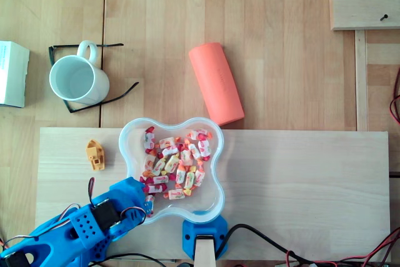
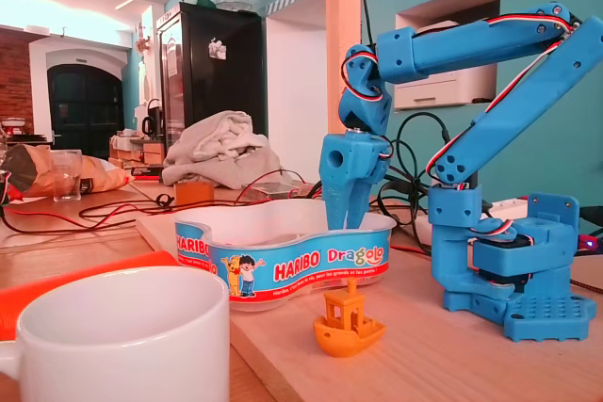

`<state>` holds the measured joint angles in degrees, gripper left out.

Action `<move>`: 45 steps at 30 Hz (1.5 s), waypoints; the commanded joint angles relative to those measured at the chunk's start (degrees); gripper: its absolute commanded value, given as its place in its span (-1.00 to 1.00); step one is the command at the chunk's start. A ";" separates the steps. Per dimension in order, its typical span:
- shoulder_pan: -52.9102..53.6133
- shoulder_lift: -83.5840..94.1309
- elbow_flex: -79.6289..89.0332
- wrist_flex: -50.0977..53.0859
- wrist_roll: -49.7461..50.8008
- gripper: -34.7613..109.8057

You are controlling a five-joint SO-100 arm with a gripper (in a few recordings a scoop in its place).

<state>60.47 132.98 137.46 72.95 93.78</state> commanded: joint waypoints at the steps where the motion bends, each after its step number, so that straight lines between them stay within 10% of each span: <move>1: 0.79 0.09 -0.79 -0.18 0.18 -0.28; 13: -10.37 0.09 -1.23 -0.35 -4.39 -0.28; 45: 0.00 -8.53 -6.24 -0.35 -3.60 -0.28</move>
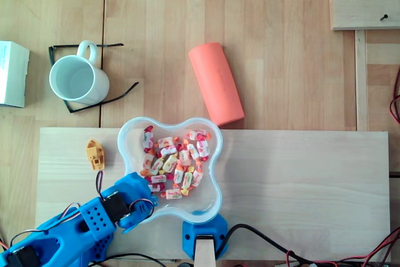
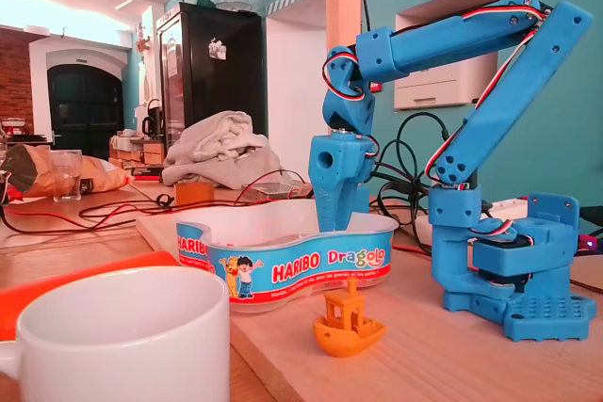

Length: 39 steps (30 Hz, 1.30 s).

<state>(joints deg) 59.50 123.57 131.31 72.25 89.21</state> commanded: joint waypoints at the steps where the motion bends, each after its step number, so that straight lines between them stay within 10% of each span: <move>1: 0.97 0.88 0.70 0.35 0.97 -0.28; 39: -4.04 0.97 8.53 -10.11 2.11 -0.28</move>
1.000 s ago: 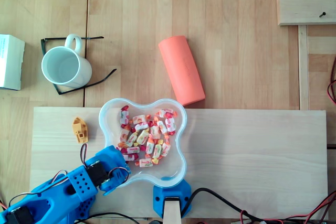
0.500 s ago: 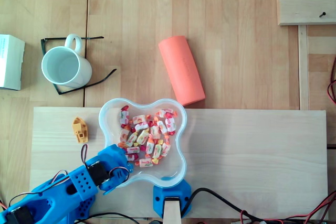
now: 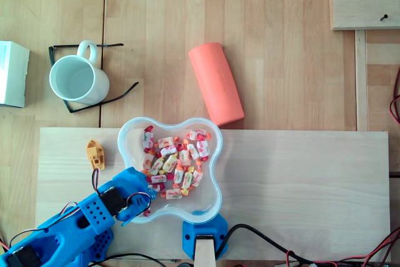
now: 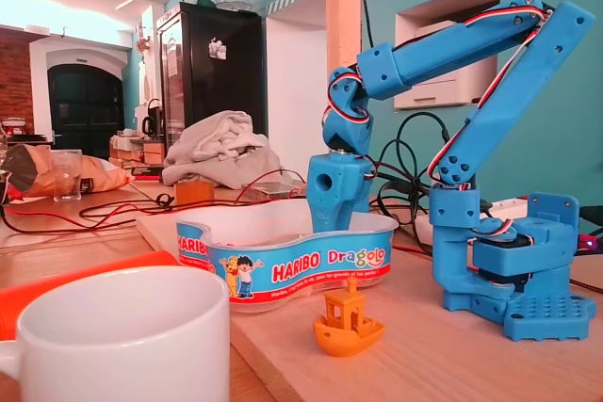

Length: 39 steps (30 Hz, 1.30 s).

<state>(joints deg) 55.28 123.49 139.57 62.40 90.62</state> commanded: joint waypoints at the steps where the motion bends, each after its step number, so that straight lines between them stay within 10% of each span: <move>1: 0.18 1.05 0.26 -0.26 0.70 -0.28; 39: 4.04 0.88 3.60 -3.08 0.53 -0.28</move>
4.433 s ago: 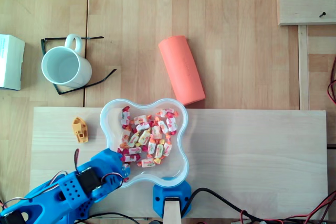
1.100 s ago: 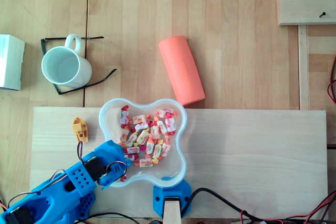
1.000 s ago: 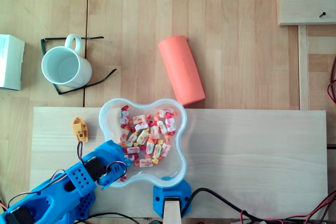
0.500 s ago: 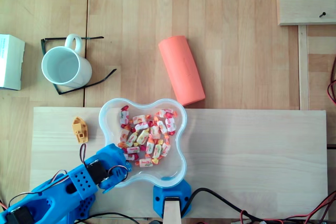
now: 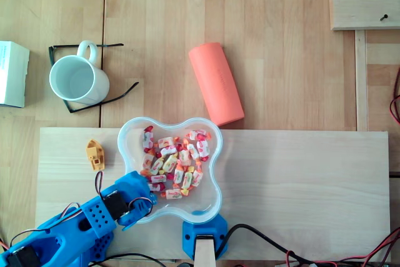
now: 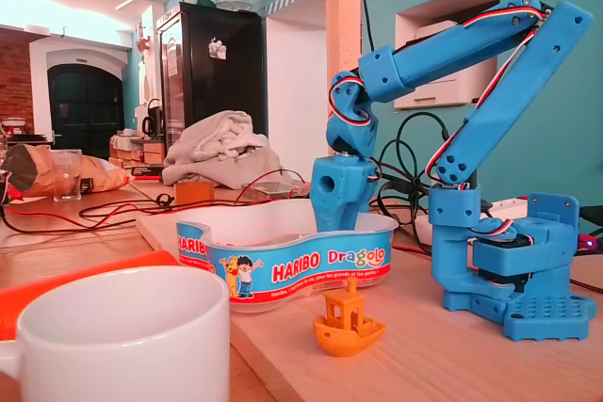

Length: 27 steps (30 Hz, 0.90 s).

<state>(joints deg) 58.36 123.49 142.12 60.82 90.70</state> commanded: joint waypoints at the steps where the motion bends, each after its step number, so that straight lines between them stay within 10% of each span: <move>1: 0.97 0.88 1.93 -2.90 0.44 -0.28; 27: 1.23 1.05 4.57 -8.26 -0.44 -0.57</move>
<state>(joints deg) 58.54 123.57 146.51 52.38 90.26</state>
